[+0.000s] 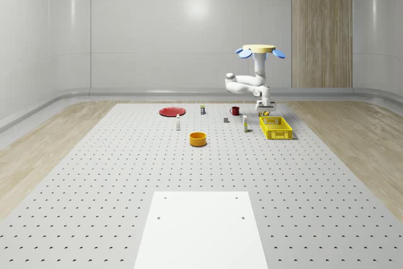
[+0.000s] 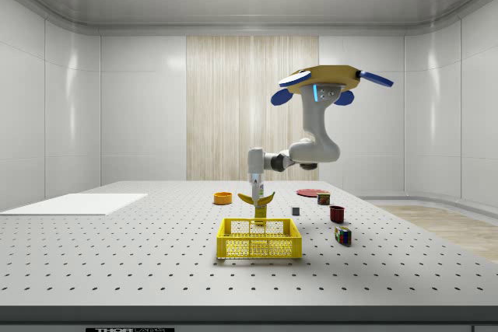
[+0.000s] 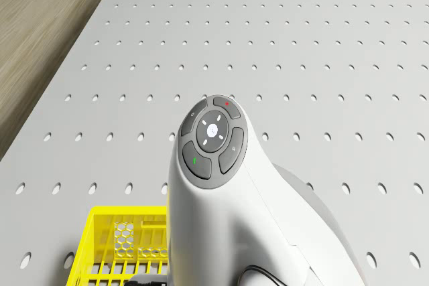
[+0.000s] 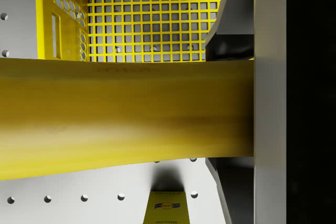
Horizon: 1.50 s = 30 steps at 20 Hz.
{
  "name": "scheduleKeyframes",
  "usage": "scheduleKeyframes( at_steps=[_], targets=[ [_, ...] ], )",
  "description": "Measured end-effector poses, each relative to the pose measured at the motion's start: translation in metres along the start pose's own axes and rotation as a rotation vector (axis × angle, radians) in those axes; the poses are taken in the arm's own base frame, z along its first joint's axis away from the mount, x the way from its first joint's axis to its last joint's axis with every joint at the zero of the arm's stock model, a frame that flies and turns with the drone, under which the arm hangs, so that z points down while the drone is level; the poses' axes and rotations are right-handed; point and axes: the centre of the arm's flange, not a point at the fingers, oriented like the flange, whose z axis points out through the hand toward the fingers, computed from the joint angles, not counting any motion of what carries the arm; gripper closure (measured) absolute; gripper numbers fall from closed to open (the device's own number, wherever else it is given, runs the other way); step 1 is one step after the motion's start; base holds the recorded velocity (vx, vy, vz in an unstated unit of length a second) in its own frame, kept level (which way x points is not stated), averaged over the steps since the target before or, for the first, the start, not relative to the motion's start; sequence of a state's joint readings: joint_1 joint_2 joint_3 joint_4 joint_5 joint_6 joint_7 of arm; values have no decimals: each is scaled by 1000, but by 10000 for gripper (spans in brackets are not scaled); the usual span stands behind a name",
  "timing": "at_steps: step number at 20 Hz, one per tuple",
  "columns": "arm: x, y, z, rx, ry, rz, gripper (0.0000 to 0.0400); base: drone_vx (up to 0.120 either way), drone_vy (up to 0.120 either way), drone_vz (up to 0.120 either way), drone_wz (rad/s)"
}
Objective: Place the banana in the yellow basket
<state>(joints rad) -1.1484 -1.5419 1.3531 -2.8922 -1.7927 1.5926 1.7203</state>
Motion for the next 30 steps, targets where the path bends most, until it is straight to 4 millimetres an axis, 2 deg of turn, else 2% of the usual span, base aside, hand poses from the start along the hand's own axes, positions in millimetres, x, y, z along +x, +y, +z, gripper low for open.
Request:
scheduleKeyframes(
  at_steps=[13, 17, 30],
  targets=[
    [0, 0, 0, 0, 0, 0, 208, 0, 120, -102, 0],
    [0, 0, 2, 0, 0, 1, 208, 0, 60, 0, 0],
    [0, 0, 48, 0, 0, 1, 208, 0, 0, 0, 0]
  ],
)
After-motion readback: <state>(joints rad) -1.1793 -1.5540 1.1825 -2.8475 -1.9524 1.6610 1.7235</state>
